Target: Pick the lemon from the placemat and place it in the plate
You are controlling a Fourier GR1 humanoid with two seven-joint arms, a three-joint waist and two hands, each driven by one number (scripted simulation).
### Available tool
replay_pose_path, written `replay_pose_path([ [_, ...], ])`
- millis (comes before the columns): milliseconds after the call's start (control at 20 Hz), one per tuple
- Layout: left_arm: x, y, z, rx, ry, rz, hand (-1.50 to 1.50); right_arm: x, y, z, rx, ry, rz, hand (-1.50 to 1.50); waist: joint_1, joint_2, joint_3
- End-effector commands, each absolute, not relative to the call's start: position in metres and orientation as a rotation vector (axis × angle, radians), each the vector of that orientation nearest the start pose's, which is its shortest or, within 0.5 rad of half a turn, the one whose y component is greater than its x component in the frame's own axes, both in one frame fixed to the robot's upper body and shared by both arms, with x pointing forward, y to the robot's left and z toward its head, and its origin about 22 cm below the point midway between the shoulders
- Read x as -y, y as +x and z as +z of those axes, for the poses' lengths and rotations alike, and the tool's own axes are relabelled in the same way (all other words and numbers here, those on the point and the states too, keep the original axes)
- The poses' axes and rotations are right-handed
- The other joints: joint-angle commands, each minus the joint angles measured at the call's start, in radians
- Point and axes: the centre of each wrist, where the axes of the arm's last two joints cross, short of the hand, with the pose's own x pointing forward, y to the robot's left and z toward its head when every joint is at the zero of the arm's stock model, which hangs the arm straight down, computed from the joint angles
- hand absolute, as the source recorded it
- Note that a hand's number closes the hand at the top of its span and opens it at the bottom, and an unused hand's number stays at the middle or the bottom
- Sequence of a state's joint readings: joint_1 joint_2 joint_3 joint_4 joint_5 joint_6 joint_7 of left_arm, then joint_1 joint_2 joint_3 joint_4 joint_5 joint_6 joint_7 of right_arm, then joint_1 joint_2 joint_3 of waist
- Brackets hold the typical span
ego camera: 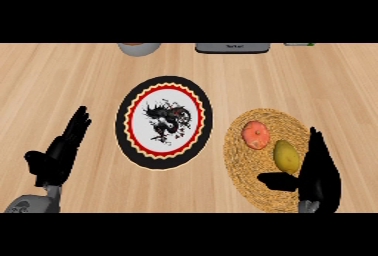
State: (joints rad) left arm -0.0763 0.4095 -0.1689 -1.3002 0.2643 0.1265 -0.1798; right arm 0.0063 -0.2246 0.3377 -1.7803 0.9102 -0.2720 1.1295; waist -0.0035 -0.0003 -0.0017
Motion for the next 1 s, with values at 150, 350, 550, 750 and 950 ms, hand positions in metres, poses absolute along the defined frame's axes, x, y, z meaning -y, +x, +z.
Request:
replay_pose_path([
  [150,-0.308,0.261,-0.027,1.516,0.165,-0.141,0.00,0.184,0.241,0.031,0.679,-0.997,0.283,-1.50,0.006,0.002,0.001],
  [350,-0.294,0.263,-0.027,1.516,0.167,-0.128,0.00,0.195,0.240,0.027,0.669,-0.990,0.294,-1.50,0.003,0.000,0.002],
  [550,-0.316,0.244,-0.032,1.520,0.164,-0.139,0.00,0.213,0.234,0.002,0.638,-1.021,0.306,-1.50,0.006,0.000,0.002],
  [750,-0.295,0.246,-0.019,1.528,0.141,-0.152,0.00,0.218,0.232,0.000,0.583,-1.031,0.302,-1.50,0.005,-0.001,0.002],
  [950,-0.300,0.261,-0.029,1.525,0.144,-0.134,0.00,0.214,0.245,-0.016,0.618,-0.984,0.292,-1.50,0.003,0.000,0.002],
])
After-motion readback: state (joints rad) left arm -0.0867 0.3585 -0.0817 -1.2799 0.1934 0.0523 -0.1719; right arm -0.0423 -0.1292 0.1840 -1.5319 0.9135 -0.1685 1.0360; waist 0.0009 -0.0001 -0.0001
